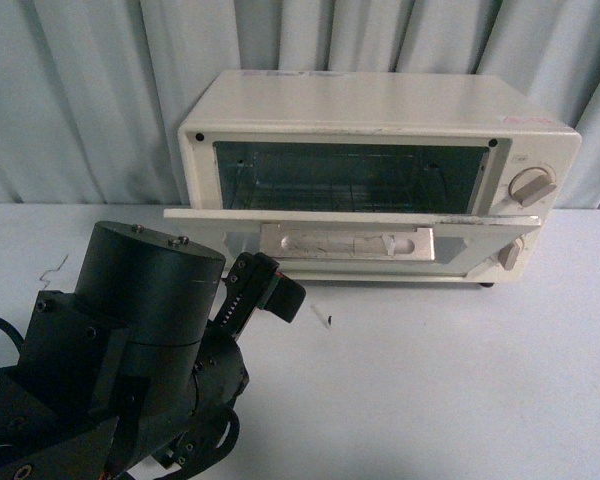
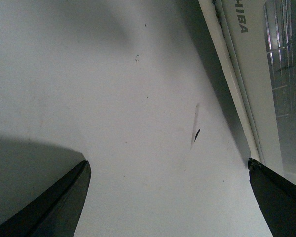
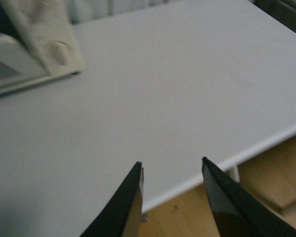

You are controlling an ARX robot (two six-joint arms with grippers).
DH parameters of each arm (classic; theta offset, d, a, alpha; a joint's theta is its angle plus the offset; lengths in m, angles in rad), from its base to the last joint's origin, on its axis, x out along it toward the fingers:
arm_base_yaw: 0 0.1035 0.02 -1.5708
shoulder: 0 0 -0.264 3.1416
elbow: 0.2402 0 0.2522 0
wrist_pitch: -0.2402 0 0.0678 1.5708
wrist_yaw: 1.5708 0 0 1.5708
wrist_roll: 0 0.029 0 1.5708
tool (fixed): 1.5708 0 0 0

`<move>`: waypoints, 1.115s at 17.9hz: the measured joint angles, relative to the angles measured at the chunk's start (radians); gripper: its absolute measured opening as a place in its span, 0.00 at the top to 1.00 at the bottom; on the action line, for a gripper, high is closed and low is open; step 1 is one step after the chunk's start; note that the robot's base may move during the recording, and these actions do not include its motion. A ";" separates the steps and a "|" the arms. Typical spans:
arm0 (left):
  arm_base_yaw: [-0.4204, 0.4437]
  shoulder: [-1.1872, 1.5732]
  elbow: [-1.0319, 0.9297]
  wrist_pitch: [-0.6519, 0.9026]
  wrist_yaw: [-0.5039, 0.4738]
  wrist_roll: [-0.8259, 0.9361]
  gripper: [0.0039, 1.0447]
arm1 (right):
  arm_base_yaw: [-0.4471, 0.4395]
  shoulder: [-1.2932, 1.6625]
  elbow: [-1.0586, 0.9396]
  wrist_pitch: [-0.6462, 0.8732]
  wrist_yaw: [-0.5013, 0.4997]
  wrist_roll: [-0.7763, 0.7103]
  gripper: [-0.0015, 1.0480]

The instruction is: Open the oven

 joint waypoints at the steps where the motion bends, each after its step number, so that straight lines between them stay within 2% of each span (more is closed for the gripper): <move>1: -0.002 0.000 0.002 0.002 -0.001 0.001 0.06 | -0.035 -0.085 -0.114 0.270 -0.117 -0.055 0.63; 2: -0.007 -0.001 0.000 0.002 0.004 0.001 0.06 | -0.077 -0.239 -0.228 0.444 -0.238 -0.174 0.72; 3: -0.005 -0.001 0.000 0.001 0.005 0.001 0.06 | -0.137 -0.345 -0.285 0.560 -0.315 -0.262 0.79; 4: 0.000 -0.001 0.000 -0.001 0.001 0.002 0.06 | -0.222 -0.457 -0.291 0.681 -0.408 -0.452 0.91; 5: 0.000 -0.001 0.000 0.000 0.001 0.002 0.06 | -0.268 -0.518 -0.289 0.673 -0.473 -0.545 0.99; 6: 0.000 -0.001 0.000 0.000 0.002 0.002 0.06 | -0.324 -0.542 -0.291 0.626 -0.546 -0.642 0.98; 8: 0.000 -0.001 0.000 0.000 0.002 0.002 0.06 | -0.407 -0.571 -0.291 0.601 -0.628 -0.700 0.98; 14: 0.000 -0.001 0.000 0.000 0.002 0.002 0.06 | -0.548 -0.603 -0.291 0.569 -0.776 -0.732 0.98; 15: 0.000 -0.001 0.000 0.000 0.002 0.002 0.06 | -0.605 -0.612 -0.291 0.554 -0.849 -0.735 0.98; 17: 0.000 -0.001 0.000 0.000 0.002 0.002 0.06 | -0.703 -0.614 -0.291 0.556 -0.897 -0.735 0.98; 18: 0.000 -0.001 0.000 0.000 0.002 0.002 0.06 | -0.704 -0.614 -0.291 0.556 -0.901 -0.735 0.95; 20: 0.000 -0.001 0.000 0.000 0.002 0.002 0.06 | -0.694 -0.614 -0.291 0.556 -0.920 -0.737 0.79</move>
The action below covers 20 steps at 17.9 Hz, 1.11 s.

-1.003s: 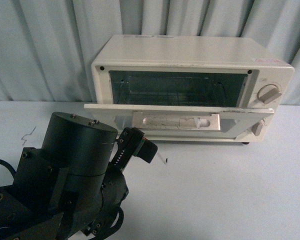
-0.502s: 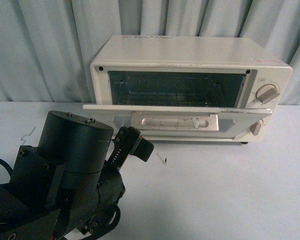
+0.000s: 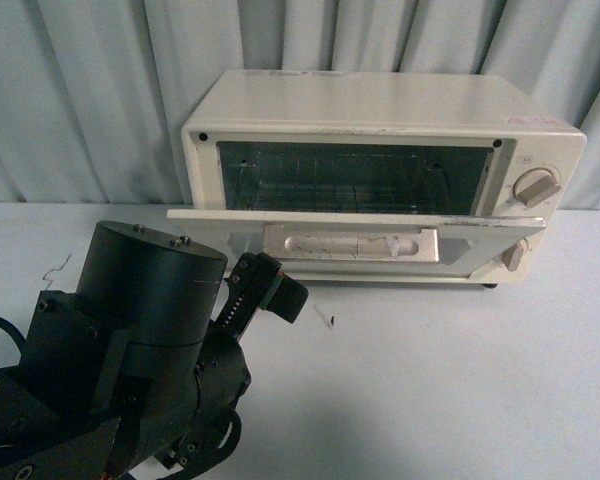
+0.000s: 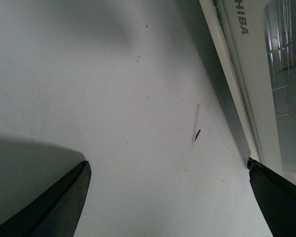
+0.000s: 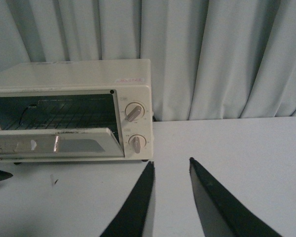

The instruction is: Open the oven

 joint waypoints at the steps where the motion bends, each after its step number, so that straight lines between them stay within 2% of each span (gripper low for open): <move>1: 0.000 0.000 0.000 0.000 0.000 0.000 0.06 | -0.001 0.000 0.000 0.000 0.000 0.000 0.69; 6: 0.000 0.000 0.000 0.000 0.000 0.000 0.06 | -0.001 0.000 0.000 0.000 0.000 0.000 0.19; 8: 0.000 0.000 0.000 0.000 0.000 0.000 0.06 | -0.001 0.000 0.000 0.000 0.000 0.000 0.05; 9: -0.011 0.012 -0.023 0.109 -0.078 0.040 0.06 | -0.001 0.000 0.000 0.000 0.000 0.000 0.07; 10: -0.020 0.013 -0.069 0.218 -0.212 0.127 0.06 | -0.001 0.000 0.000 0.000 0.000 0.000 0.06; 11: -0.018 -0.005 -0.128 0.278 -0.291 0.196 0.06 | -0.001 0.000 0.000 0.000 0.000 0.000 0.06; 13: 0.027 -0.086 -0.233 0.312 -0.346 0.259 0.06 | -0.001 0.000 0.000 0.000 0.000 0.000 0.06; 17: 0.105 -0.191 -0.329 0.295 -0.359 0.299 0.06 | -0.001 0.000 0.000 0.000 0.000 0.000 0.06; 18: 0.123 -0.150 -0.343 0.428 -0.312 0.377 0.11 | -0.001 0.000 0.000 0.000 0.000 0.000 0.06; 19: 0.150 -0.087 -0.375 0.513 -0.246 0.542 0.22 | -0.001 0.000 0.000 0.000 0.000 0.000 0.06; 20: 0.178 -0.077 -0.454 0.521 -0.212 0.792 0.34 | -0.001 0.000 0.000 -0.001 0.003 0.000 0.06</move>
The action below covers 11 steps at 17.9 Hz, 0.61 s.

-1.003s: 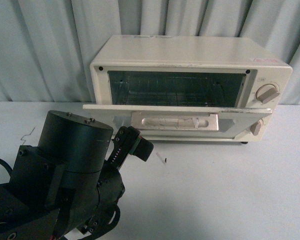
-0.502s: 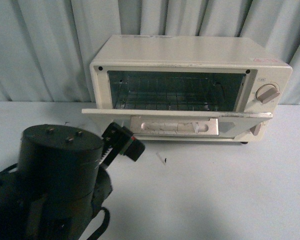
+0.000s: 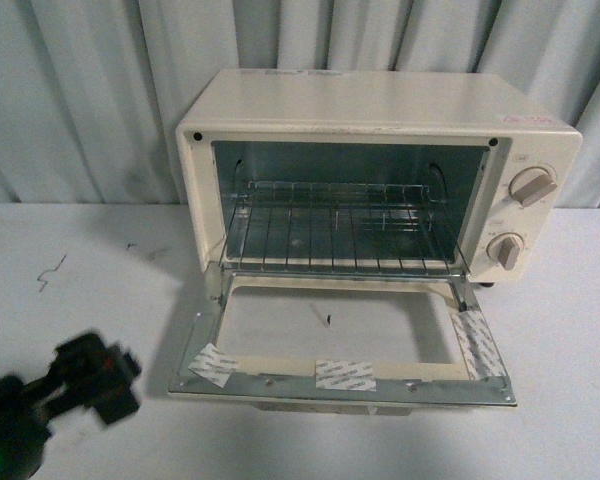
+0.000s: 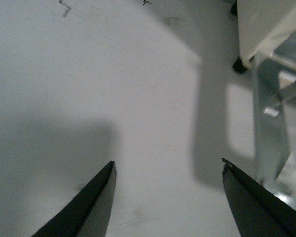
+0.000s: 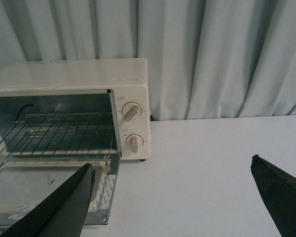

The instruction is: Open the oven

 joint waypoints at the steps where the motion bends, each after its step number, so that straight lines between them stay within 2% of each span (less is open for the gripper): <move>1: 0.027 -0.065 -0.052 0.001 0.028 0.166 0.44 | 0.000 0.000 0.000 0.000 -0.003 0.000 0.06; 2: 0.056 -0.159 -0.082 0.022 0.049 0.311 0.55 | 0.000 0.000 0.000 0.001 -0.003 0.000 0.06; 4: 0.105 -0.318 -0.162 0.023 0.104 0.467 0.79 | 0.000 0.000 0.000 0.000 -0.003 0.000 0.06; 9: 0.143 -0.438 -0.222 0.015 0.143 0.502 0.98 | 0.000 0.000 0.000 0.001 -0.003 0.000 0.06; 11: 0.154 -0.478 -0.231 0.018 0.151 0.509 0.98 | 0.000 0.000 0.000 0.001 -0.003 0.000 0.06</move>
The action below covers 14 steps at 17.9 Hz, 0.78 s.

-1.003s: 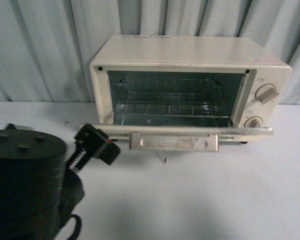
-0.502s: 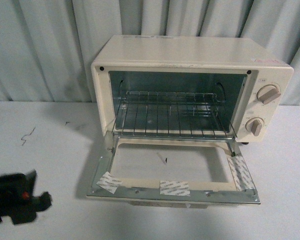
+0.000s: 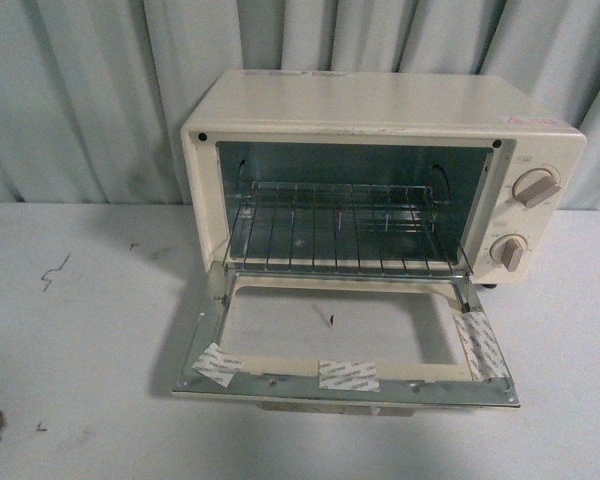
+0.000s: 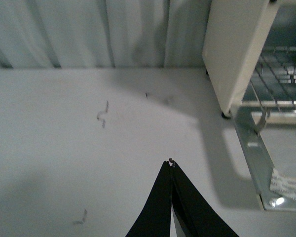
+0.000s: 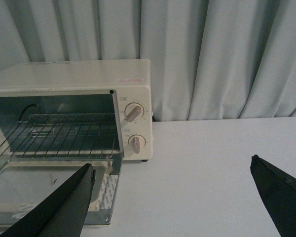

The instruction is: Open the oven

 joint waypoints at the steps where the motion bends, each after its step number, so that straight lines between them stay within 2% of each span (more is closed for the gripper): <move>1: 0.008 -0.029 -0.005 0.002 0.003 0.002 0.98 | 0.000 0.000 0.000 0.000 0.000 0.000 0.06; 5: 0.038 -0.194 -0.040 0.002 0.043 0.009 0.99 | 0.000 0.000 0.000 0.000 0.000 0.000 0.06; 6: 0.050 -0.273 -0.052 -0.037 0.057 0.009 0.99 | 0.000 0.000 0.000 0.000 0.000 0.000 0.06; 9: 0.093 -0.525 -0.055 -0.254 0.096 0.009 0.99 | 0.000 0.000 0.000 0.000 0.000 0.000 0.06; 10: 0.157 -0.614 -0.056 -0.335 0.166 0.009 0.99 | 0.000 0.000 0.000 0.000 0.000 0.000 0.06; 11: 0.181 -0.697 -0.056 -0.411 0.166 0.009 0.99 | 0.000 0.000 0.000 0.000 0.000 0.000 0.06; 14: 0.177 -0.945 -0.054 -0.683 0.179 0.009 0.99 | 0.000 0.000 0.000 0.000 0.000 0.000 0.06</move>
